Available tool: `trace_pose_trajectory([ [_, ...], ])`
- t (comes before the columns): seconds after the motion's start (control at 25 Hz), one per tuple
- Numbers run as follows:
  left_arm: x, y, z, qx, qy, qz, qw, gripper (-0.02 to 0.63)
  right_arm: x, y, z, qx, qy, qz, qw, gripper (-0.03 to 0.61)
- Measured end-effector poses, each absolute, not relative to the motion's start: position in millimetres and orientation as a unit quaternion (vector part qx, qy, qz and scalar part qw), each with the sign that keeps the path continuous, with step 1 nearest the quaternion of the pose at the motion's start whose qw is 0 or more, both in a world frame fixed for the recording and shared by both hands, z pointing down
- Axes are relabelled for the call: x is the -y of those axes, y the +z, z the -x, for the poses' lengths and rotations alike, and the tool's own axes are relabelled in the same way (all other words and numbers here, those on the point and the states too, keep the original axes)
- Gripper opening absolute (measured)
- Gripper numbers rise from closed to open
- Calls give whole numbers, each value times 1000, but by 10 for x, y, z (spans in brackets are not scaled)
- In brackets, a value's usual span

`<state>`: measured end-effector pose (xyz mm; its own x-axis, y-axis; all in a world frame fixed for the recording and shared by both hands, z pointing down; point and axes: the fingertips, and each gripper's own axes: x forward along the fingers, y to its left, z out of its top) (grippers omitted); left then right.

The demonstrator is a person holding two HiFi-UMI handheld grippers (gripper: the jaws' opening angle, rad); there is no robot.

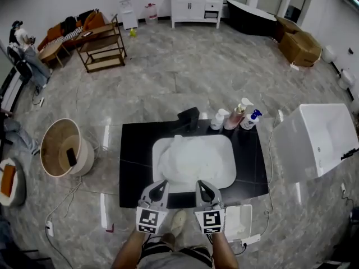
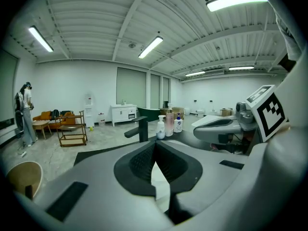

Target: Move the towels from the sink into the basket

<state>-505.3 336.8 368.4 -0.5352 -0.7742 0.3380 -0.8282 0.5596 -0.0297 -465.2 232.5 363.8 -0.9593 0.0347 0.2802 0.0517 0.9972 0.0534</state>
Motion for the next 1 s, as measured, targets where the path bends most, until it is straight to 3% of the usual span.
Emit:
trace_pose_trajectory([
  [0.24,-3554,4001,5446,882,87,-433,167,9,-2514,4039,5214,984,-36,63,165,3],
  [0.72,-3796,4450,5790,894,72,-390,210,9,-2696,5161,5945,950,-50,137,275,331],
  [1.0,-3898,4592,5880,899,69,-370,223,9,-2619,5624,6080,932,-88,138,324,360],
])
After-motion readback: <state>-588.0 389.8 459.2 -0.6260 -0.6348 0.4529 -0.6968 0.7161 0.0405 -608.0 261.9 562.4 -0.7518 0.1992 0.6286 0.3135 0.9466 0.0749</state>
